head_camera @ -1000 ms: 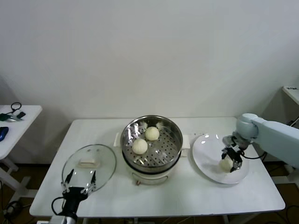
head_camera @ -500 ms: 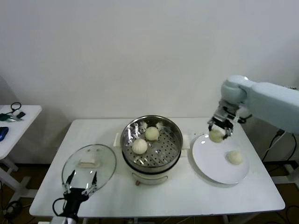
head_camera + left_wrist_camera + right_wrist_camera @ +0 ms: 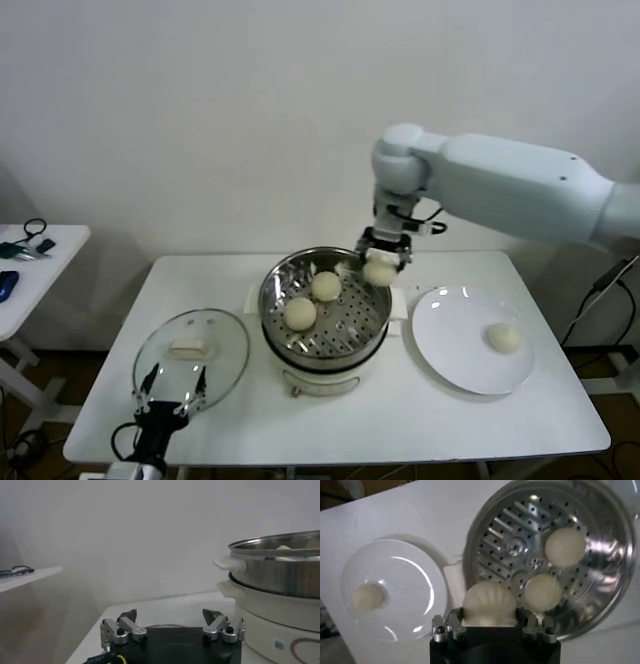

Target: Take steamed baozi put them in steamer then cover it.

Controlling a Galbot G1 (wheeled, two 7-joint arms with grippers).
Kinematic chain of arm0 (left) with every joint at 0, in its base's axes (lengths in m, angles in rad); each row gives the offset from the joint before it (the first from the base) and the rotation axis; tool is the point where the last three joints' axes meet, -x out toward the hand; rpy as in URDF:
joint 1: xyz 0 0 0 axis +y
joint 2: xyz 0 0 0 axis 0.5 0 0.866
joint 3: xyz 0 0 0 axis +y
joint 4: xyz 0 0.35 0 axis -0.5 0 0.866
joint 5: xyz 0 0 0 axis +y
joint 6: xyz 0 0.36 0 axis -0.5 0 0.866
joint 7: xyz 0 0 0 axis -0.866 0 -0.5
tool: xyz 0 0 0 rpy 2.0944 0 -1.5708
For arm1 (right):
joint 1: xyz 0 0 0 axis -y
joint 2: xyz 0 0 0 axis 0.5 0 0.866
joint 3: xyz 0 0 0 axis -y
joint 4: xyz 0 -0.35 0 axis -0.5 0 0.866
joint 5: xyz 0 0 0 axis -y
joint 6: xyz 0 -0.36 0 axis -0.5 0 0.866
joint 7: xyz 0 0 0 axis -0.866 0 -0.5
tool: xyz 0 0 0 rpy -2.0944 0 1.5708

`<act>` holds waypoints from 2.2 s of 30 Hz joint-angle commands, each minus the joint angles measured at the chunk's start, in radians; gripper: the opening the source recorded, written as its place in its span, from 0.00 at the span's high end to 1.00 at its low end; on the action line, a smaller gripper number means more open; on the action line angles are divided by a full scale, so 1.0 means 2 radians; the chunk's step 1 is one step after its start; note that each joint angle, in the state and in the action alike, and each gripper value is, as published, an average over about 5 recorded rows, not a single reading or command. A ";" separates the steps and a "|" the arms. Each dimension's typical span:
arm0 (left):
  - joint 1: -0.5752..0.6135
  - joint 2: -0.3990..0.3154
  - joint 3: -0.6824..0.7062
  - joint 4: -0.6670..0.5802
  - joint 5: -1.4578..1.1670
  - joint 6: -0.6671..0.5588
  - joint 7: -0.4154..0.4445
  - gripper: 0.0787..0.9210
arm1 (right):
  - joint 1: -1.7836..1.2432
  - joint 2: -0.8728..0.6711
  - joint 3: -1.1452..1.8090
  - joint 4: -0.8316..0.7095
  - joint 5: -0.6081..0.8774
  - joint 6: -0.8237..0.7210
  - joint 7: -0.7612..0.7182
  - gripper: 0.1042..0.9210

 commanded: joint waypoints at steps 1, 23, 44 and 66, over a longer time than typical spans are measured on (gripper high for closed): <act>0.000 0.003 -0.003 0.000 -0.005 0.001 0.000 0.12 | -0.045 0.083 0.014 0.005 -0.030 0.020 -0.003 0.28; -0.001 0.005 -0.006 0.013 -0.015 -0.001 -0.001 0.12 | -0.097 0.076 -0.014 0.024 -0.067 0.035 0.015 0.27; 0.003 0.007 -0.008 0.015 -0.015 -0.003 -0.002 0.12 | -0.033 0.008 0.011 0.031 -0.033 0.036 0.030 0.12; -0.003 0.009 0.001 0.003 -0.004 0.002 -0.002 0.12 | -0.003 -0.315 -0.076 0.002 0.136 -0.288 0.129 0.12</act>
